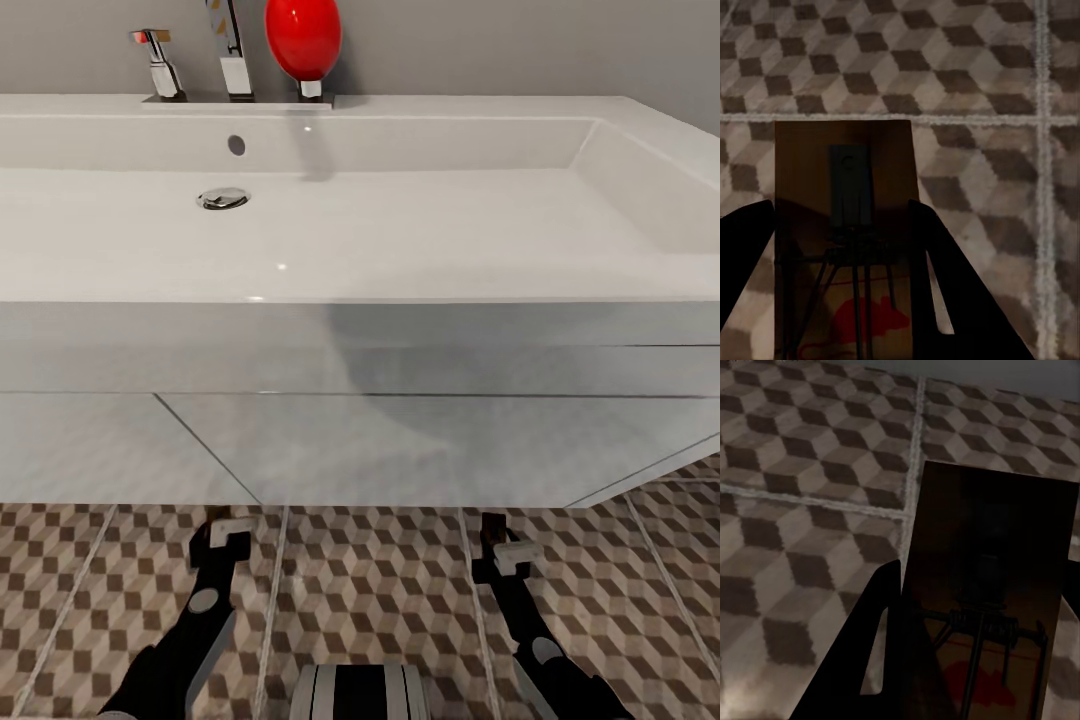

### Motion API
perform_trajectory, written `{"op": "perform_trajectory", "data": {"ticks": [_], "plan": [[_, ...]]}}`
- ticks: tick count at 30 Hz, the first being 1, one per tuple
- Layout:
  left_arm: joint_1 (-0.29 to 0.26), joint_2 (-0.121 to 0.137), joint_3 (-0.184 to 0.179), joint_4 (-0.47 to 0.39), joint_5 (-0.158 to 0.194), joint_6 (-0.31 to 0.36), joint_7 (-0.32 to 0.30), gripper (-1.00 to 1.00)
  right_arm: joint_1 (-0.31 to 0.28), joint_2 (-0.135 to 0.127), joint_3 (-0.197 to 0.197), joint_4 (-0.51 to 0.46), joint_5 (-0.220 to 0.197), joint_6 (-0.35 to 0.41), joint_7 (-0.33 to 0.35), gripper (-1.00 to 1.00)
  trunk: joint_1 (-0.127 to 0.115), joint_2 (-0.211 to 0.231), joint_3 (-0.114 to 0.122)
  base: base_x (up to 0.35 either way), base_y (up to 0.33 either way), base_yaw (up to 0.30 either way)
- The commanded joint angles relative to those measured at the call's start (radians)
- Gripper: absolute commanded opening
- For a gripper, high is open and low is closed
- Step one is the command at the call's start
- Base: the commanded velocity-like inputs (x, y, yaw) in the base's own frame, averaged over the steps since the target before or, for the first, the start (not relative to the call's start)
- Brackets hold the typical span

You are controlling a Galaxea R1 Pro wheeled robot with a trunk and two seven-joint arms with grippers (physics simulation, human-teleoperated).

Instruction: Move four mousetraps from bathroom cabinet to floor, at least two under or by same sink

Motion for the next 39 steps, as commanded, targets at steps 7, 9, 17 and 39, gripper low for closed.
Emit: {"op": "perform_trajectory", "data": {"ticks": [7, 9, 17, 39], "plan": [[-0.010, 0.003, -0.006, 0.010, 0.014, 0.009, 0.008, -1.00, -0.001, -0.001, 0.010, 0.000, -0.008, -0.003, -0.005, -1.00, 0.000, 0.000, -0.001, 0.000, 0.000, 0.000], [-0.010, 0.001, -0.006, 0.011, 0.014, 0.009, 0.008, -1.00, -0.001, -0.001, 0.010, 0.000, -0.008, -0.003, -0.005, -1.00, 0.000, 0.000, -0.001, 0.000, 0.000, 0.000], [-0.010, 0.000, -0.005, 0.011, 0.015, 0.006, 0.008, -1.00, -0.001, -0.001, 0.010, 0.000, -0.008, -0.003, -0.005, -1.00, 0.002, -0.001, -0.016, 0.000, 0.000, 0.000], [-0.010, -0.006, -0.005, 0.011, 0.017, 0.003, 0.011, -1.00, -0.001, -0.001, 0.010, 0.000, -0.007, -0.003, -0.005, -1.00, 0.004, -0.003, -0.039, 0.000, 0.000, 0.000]]}}
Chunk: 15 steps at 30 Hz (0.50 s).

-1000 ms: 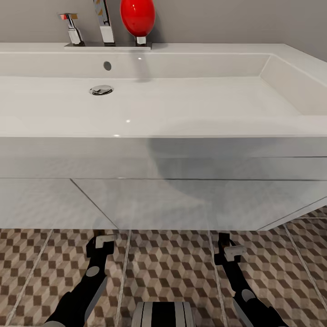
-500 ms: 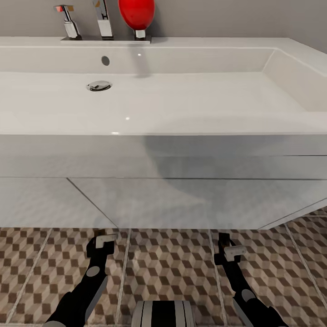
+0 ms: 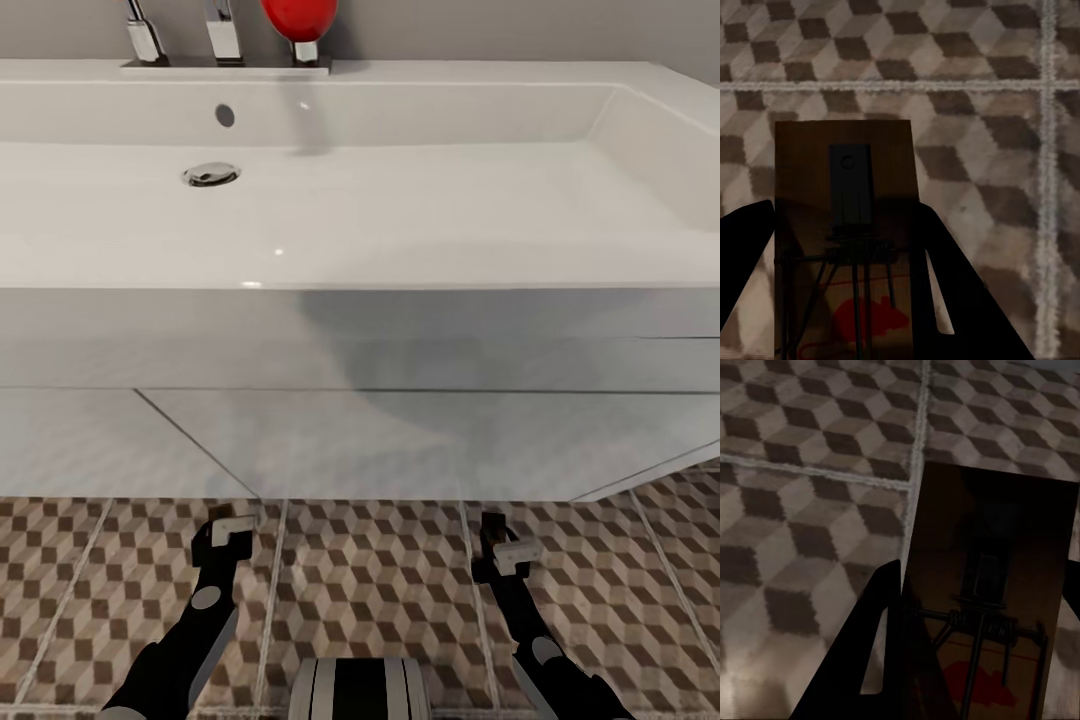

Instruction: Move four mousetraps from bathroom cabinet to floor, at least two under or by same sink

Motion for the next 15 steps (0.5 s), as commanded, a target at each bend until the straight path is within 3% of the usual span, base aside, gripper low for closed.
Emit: {"op": "perform_trajectory", "data": {"ticks": [1, 5, 15], "plan": [[-0.001, 0.002, -0.006, 0.000, 0.007, -0.004, 0.008, -1.00, -0.001, -0.001, 0.008, 0.000, -0.009, -0.003, -0.005, -1.00, 0.000, 0.000, -0.005, 0.000, 0.000, 0.000], [-0.001, 0.002, -0.006, 0.000, 0.007, -0.004, 0.009, -1.00, -0.001, -0.001, 0.008, 0.000, -0.009, -0.003, -0.005, -1.00, 0.002, -0.001, -0.020, 0.000, 0.000, 0.000], [-0.001, 0.001, -0.008, -0.001, 0.004, -0.035, 0.008, -1.00, -0.001, -0.001, 0.008, 0.000, -0.009, -0.005, -0.005, -1.00, 0.002, -0.001, -0.020, 0.000, 0.000, 0.000]]}}
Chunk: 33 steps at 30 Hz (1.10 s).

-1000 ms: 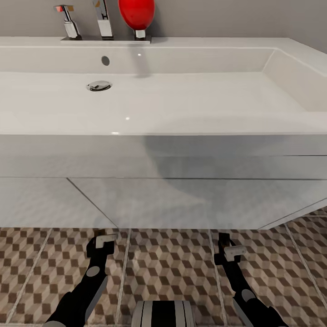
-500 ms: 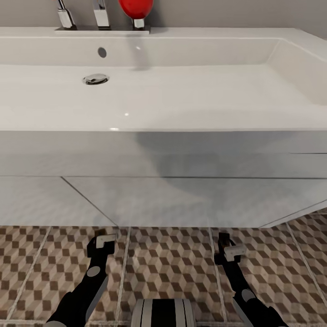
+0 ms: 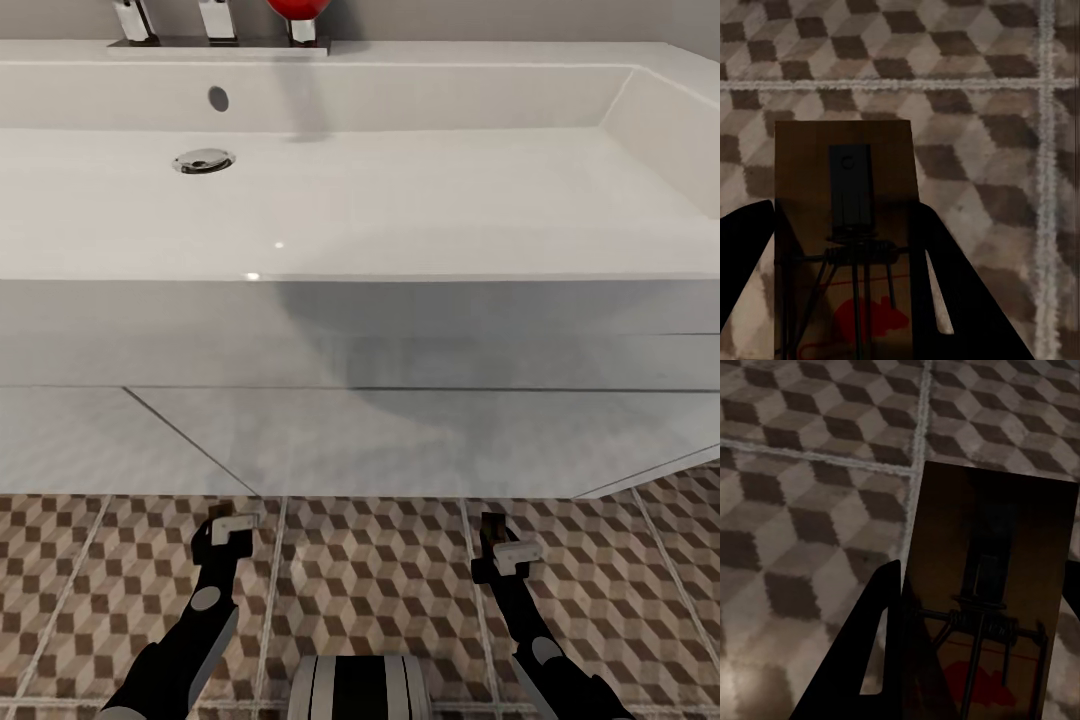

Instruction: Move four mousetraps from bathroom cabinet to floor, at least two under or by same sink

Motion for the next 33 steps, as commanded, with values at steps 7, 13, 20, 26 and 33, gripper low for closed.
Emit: {"op": "perform_trajectory", "data": {"ticks": [7, 13, 20, 26, 33], "plan": [[-0.001, 0.012, 0.002, 0.005, 0.006, -0.028, 0.005, -1.00, -0.001, -0.001, 0.008, 0.000, -0.009, -0.003, -0.006, -1.00, 0.000, 0.000, -0.001, 0.000, 0.000, 0.000], [0.000, 0.017, 0.015, 0.011, 0.008, -0.038, 0.004, -1.00, -0.001, -0.001, 0.008, 0.000, -0.009, -0.004, -0.006, -1.00, 0.000, 0.000, -0.001, 0.000, 0.000, 0.000], [0.000, 0.008, 0.016, 0.011, 0.002, -0.046, 0.005, -1.00, -0.001, -0.001, 0.008, -0.001, -0.008, -0.005, -0.006, -1.00, 0.000, 0.000, -0.001, 0.000, 0.000, 0.000], [0.000, 0.009, 0.018, 0.012, 0.005, -0.047, 0.006, -1.00, -0.001, -0.001, 0.007, -0.016, -0.008, -0.004, -0.006, -1.00, 0.000, 0.000, -0.001, 0.000, 0.000, 0.000], [0.000, 0.008, 0.018, 0.012, 0.001, -0.047, 0.006, -1.00, -0.001, -0.001, 0.007, -0.032, -0.008, -0.003, -0.006, -1.00, 0.000, 0.000, -0.001, 0.000, 0.000, 0.000]]}}
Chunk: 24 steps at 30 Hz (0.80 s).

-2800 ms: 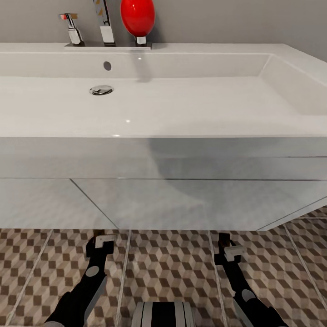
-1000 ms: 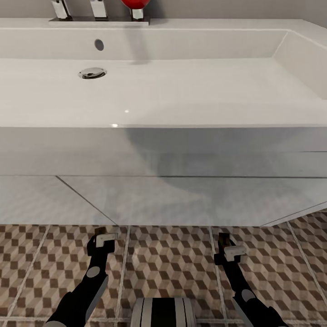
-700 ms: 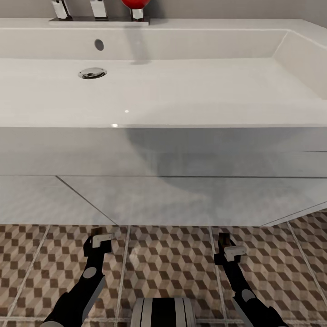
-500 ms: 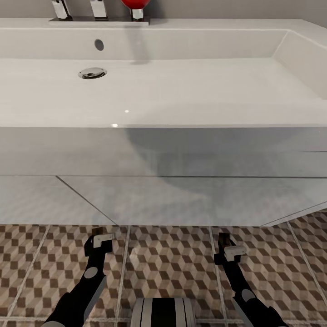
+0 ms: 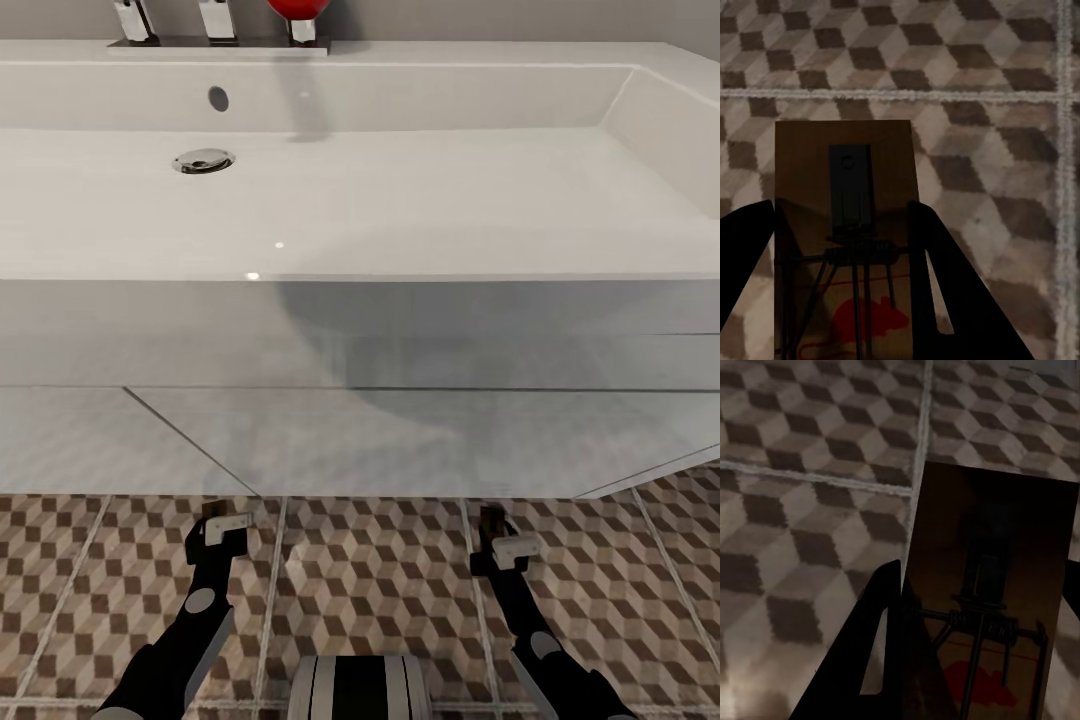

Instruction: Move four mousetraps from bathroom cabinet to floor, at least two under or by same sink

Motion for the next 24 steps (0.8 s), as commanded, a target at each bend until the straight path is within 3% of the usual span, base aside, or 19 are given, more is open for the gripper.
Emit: {"op": "perform_trajectory", "data": {"ticks": [1, 24], "plan": [[-0.001, 0.001, -0.007, 0.000, 0.006, -0.003, 0.009, -1.00, -0.001, -0.001, 0.008, -0.006, -0.009, -0.003, -0.005, -1.00, 0.000, 0.000, -0.001, 0.000, 0.000, 0.000], [-0.001, 0.000, -0.011, 0.000, 0.004, 0.002, 0.014, -1.00, -0.002, -0.009, 0.008, -0.030, -0.010, 0.000, -0.004, -1.00, 0.000, 0.000, -0.001, 0.000, 0.000, 0.000]]}}
